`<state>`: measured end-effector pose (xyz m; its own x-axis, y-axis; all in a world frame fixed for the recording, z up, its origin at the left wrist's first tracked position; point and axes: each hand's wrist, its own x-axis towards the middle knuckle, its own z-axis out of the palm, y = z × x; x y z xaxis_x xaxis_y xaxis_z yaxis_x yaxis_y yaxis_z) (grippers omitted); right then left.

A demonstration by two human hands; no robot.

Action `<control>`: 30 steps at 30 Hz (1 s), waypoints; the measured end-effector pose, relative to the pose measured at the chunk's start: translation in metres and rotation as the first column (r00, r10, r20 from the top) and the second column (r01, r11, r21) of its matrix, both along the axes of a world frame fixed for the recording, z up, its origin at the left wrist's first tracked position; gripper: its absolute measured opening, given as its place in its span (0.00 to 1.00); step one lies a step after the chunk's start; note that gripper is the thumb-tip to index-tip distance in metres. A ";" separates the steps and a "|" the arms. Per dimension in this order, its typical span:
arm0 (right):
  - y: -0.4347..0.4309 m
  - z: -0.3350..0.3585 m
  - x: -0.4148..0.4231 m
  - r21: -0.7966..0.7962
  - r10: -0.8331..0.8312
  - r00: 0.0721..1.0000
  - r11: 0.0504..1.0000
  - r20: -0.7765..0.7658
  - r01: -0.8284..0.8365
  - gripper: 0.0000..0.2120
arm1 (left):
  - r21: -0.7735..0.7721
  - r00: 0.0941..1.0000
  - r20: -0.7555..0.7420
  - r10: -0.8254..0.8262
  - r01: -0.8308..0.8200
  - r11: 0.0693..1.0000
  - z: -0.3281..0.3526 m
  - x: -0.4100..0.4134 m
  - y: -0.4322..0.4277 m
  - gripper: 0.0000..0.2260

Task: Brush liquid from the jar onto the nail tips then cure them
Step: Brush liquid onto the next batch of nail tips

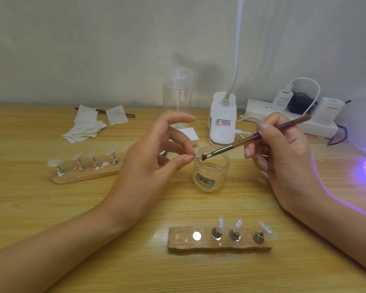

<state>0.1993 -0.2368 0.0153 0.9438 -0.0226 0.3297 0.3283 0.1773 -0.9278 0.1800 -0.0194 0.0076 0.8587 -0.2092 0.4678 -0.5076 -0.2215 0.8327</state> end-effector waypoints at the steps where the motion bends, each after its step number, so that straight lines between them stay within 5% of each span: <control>1: -0.001 0.000 0.000 -0.002 -0.024 1.000 1.000 -0.016 0.024 0.13 | 0.002 1.000 -0.001 0.002 -0.002 1.000 0.000 0.000 0.000 0.22; 30: -0.003 -0.001 0.001 0.008 -0.037 0.999 0.999 -0.034 0.037 0.14 | 0.013 1.000 -0.005 0.014 -0.014 1.000 -0.001 0.001 -0.001 0.22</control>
<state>0.2005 -0.2394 0.0148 0.9529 -0.0608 0.2971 0.3032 0.1739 -0.9369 0.1808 -0.0202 0.0063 0.8637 -0.2037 0.4610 -0.5005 -0.2393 0.8320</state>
